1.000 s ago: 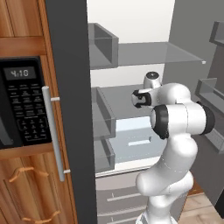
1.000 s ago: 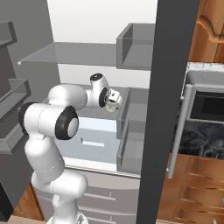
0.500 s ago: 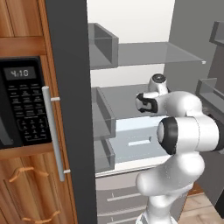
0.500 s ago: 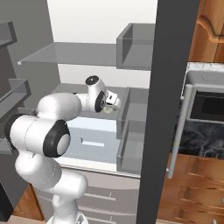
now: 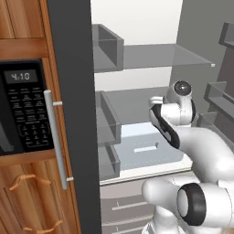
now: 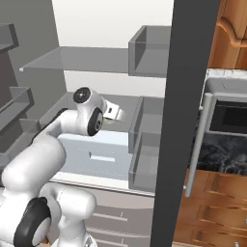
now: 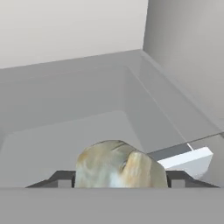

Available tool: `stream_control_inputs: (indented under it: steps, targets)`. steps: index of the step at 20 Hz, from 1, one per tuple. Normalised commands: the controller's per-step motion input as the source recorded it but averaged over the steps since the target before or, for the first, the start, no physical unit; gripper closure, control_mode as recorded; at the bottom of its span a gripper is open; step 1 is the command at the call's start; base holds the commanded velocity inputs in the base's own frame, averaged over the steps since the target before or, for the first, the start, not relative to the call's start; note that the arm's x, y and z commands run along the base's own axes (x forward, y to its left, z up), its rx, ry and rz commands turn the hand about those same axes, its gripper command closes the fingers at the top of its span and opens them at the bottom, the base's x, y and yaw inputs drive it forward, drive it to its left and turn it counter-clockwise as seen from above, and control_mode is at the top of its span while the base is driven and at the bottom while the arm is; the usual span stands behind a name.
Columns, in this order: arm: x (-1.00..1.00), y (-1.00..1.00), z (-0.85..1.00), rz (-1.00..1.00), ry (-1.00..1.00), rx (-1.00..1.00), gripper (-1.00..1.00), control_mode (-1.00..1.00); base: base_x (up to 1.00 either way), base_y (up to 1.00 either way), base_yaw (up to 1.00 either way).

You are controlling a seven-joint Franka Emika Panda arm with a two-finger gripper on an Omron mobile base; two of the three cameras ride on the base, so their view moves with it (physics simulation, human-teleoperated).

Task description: Grab the lime and garlic from the fridge, place them in the blender, close the lid, and turn on the blender to create a marinade.

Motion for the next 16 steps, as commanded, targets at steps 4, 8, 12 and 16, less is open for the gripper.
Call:
stream_control_inputs:
  steps: [4, 8, 12, 16]
  targets:
    - [-1.00, 0.23, 0.86, 0.00, 0.04, 0.00, 1.00, -1.00, 0.00, 0.00, 0.00]
    - [-1.00, 0.18, 0.61, 0.00, 0.17, 0.03, 1.00, -1.00, 0.00, 0.00, 0.00]
    - [-1.00, 0.22, 0.10, 0.04, 0.18, 0.03, 1.00, -1.00, 0.00, 0.00, 0.00]
    - [-1.00, 0.27, 0.00, 0.04, 0.11, 0.03, 1.00, -1.00, 0.00, 0.00, 0.00]
